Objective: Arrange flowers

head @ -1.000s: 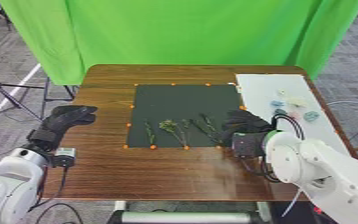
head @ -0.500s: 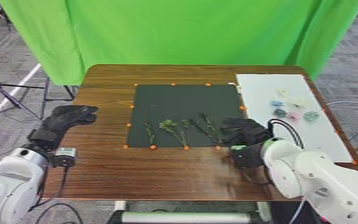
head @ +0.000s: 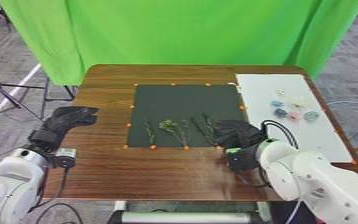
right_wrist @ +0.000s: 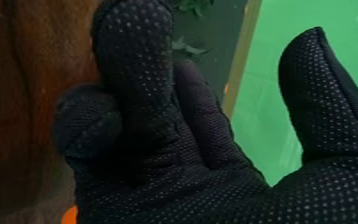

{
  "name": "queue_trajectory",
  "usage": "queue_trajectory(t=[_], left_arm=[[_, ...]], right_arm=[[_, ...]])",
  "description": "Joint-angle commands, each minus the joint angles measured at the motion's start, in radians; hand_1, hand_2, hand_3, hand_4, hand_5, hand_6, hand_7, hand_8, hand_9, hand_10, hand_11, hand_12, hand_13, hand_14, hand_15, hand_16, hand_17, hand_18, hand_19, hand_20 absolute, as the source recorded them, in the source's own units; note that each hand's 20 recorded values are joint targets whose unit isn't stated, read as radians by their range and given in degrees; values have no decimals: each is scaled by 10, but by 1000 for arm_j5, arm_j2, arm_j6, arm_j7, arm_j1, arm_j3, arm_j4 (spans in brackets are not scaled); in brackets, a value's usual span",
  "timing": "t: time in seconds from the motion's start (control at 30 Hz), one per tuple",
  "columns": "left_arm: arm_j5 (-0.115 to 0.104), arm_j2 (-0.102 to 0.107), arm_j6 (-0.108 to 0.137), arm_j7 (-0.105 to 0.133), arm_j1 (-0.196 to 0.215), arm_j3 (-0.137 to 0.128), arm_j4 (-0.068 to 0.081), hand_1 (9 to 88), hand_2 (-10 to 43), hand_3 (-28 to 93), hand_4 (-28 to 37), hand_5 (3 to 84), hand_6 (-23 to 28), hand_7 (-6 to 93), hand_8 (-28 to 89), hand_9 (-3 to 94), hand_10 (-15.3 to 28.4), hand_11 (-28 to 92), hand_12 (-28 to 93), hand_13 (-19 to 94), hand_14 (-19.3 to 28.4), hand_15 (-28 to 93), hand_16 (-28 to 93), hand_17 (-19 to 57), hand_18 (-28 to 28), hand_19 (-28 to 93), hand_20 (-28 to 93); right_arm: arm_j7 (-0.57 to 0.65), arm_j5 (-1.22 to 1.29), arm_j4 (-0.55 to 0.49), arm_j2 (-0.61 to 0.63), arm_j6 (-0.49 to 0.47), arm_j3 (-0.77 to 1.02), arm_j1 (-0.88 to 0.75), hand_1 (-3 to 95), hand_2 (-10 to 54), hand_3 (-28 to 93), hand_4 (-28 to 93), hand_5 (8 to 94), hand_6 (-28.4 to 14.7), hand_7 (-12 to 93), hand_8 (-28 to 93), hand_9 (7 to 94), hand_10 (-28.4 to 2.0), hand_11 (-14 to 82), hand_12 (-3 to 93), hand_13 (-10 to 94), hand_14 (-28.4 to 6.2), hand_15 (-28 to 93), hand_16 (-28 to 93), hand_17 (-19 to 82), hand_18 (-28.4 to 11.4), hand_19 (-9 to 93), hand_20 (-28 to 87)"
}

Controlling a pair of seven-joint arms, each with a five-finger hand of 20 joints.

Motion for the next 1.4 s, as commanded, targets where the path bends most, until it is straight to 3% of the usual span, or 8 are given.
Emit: queue_trajectory(t=[0.03, 0.27, 0.4, 0.5, 1.1, 1.4], left_arm=[[3, -6, -19, -17, 5, -5, -4, 308, 109, 595, -231, 483, 67, 138, -72, 495, 170, 221, 83, 384, 209, 225, -37, 12, 156, 224, 128], [8, -5, -31, -23, -7, 8, -2, 308, 109, 596, -232, 483, 66, 138, -72, 494, 170, 221, 83, 383, 208, 225, -37, 12, 156, 224, 128], [8, -4, -30, -21, -5, 4, -4, 308, 110, 595, -231, 483, 66, 139, -72, 494, 170, 220, 83, 383, 208, 224, -37, 12, 156, 224, 128], [7, -3, -29, -20, -7, 4, -3, 308, 110, 594, -231, 483, 67, 139, -72, 494, 169, 220, 83, 383, 208, 224, -36, 12, 156, 223, 128], [8, -14, -44, -23, -10, 0, -1, 307, 110, 596, -230, 483, 67, 139, -73, 494, 169, 219, 83, 383, 208, 224, -36, 11, 156, 225, 128], [6, -12, -51, -28, -11, -4, -4, 307, 111, 594, -231, 483, 67, 138, -72, 493, 170, 219, 83, 383, 209, 223, -36, 11, 156, 224, 128]], right_arm=[[-208, -164, 2, 25, 105, -88, 58, 238, -6, 604, -56, 499, -72, 50, -20, 638, -190, 88, 161, 897, -76, 389, 306, 647, -109, 823, 352], [-262, -264, 26, 23, -82, -163, 156, 218, 12, 620, -66, 521, -58, 70, -31, 617, -174, 80, 162, 889, -73, 407, 307, 626, -115, 851, 343], [-219, -337, 53, 11, -244, -196, 215, 211, 17, 617, -77, 517, -54, 65, -31, 580, -163, 76, 146, 889, -71, 439, 291, 620, -121, 879, 333], [-198, -380, 63, 18, -285, -238, 252, 206, 26, 607, -84, 512, -54, 56, -32, 559, -155, 70, 135, 893, -70, 457, 281, 620, -125, 901, 323], [-107, -432, 133, 9, -342, -215, 223, 192, 34, 593, -86, 495, -55, 36, -29, 526, -159, 64, 106, 897, -71, 470, 273, 622, -130, 927, 294], [-91, -417, 115, 26, -301, -173, 192, 191, 35, 592, -83, 496, -57, 34, -29, 538, -166, 67, 106, 900, -71, 470, 271, 626, -132, 931, 286]])
